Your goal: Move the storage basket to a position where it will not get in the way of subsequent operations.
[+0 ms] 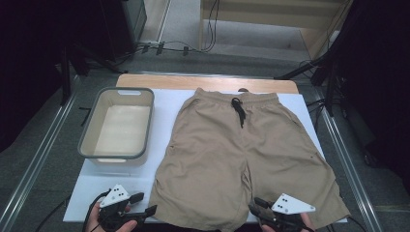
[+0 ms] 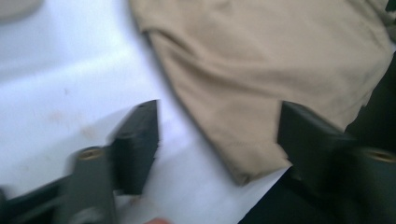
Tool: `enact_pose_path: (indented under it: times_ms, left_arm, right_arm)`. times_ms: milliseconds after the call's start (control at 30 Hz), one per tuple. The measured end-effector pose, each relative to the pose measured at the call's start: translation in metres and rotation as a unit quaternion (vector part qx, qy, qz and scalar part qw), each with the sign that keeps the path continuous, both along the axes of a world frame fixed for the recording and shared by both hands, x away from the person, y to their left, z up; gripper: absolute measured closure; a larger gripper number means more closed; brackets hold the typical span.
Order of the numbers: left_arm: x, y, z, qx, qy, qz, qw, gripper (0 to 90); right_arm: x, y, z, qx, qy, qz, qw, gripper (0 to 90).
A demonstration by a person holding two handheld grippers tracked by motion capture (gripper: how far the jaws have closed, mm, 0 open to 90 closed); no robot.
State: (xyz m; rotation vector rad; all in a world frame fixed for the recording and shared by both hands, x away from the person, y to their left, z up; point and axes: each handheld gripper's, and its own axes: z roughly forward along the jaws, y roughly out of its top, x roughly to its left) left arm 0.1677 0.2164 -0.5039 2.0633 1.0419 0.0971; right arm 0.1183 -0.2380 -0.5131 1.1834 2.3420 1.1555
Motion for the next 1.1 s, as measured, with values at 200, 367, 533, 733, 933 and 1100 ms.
enact_pose_path:
  times_ms: [200, 367, 533, 733, 933, 1100]
  left_arm:
    - [-0.001, -0.004, 0.000, 0.014, 0.019, -0.039, 0.9990, 82.3]
    - [-0.004, -0.009, 0.004, 0.033, 0.028, -0.062, 0.9971, 88.1]
    - [-0.008, -0.006, 0.005, 0.036, 0.034, -0.077, 0.9958, 88.3]
    - [-0.009, 0.001, 0.015, -0.020, -0.006, -0.051, 0.9985, 60.1]
    - [0.003, -0.005, 0.034, -0.055, -0.036, -0.041, 0.9970, 12.5]
    - [0.018, -0.010, 0.055, -0.077, -0.057, -0.045, 0.9943, 0.8]
  right_arm:
    - [0.007, 0.019, -0.011, -0.010, 0.013, 0.002, 0.9999, 51.7]
    - [0.007, 0.022, -0.012, -0.005, 0.012, 0.019, 0.9997, 80.1]
    - [0.005, 0.025, -0.011, -0.002, 0.024, 0.053, 0.9983, 88.3]
    - [0.000, 0.025, -0.004, 0.007, -0.018, 0.055, 0.9983, 51.4]
    - [0.002, 0.027, 0.011, 0.042, -0.022, 0.041, 0.9981, 14.2]
    - [0.004, 0.031, 0.019, 0.050, -0.032, 0.038, 0.9975, 0.9]
